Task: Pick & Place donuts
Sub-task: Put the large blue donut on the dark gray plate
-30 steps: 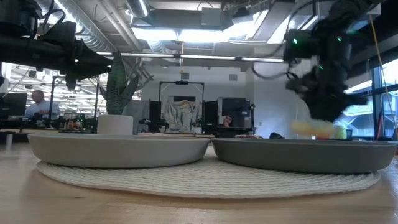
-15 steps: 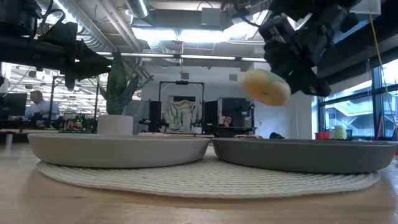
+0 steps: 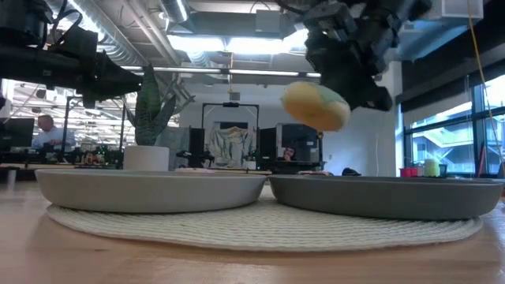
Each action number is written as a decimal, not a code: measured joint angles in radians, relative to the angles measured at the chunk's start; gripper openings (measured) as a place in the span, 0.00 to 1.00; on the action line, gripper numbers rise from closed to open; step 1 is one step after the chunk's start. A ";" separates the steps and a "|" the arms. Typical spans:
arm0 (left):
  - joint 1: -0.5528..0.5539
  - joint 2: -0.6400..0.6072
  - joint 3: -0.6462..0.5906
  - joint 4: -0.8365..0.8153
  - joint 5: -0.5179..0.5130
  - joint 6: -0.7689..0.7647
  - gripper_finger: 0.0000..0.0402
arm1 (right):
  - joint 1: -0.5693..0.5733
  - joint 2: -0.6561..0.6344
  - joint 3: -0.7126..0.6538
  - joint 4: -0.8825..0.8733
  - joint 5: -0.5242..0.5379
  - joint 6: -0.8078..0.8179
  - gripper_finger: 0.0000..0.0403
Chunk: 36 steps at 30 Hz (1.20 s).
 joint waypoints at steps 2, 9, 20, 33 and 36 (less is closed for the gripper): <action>0.000 0.000 0.000 0.000 0.001 0.000 0.30 | 0.004 0.034 0.046 -0.053 0.007 -0.004 0.29; 0.000 0.000 0.000 0.000 0.005 -0.002 0.30 | 0.018 0.163 0.075 -0.103 -0.039 0.027 0.29; 0.000 0.000 0.000 0.000 0.006 0.023 0.30 | 0.018 0.242 0.075 -0.104 -0.177 0.026 0.29; 0.000 0.000 0.000 0.000 0.004 0.023 0.30 | -0.006 0.242 0.075 -0.174 -0.110 0.078 0.29; 0.000 0.000 0.000 0.000 0.004 0.023 0.29 | -0.006 0.242 0.075 -0.202 -0.111 0.079 0.29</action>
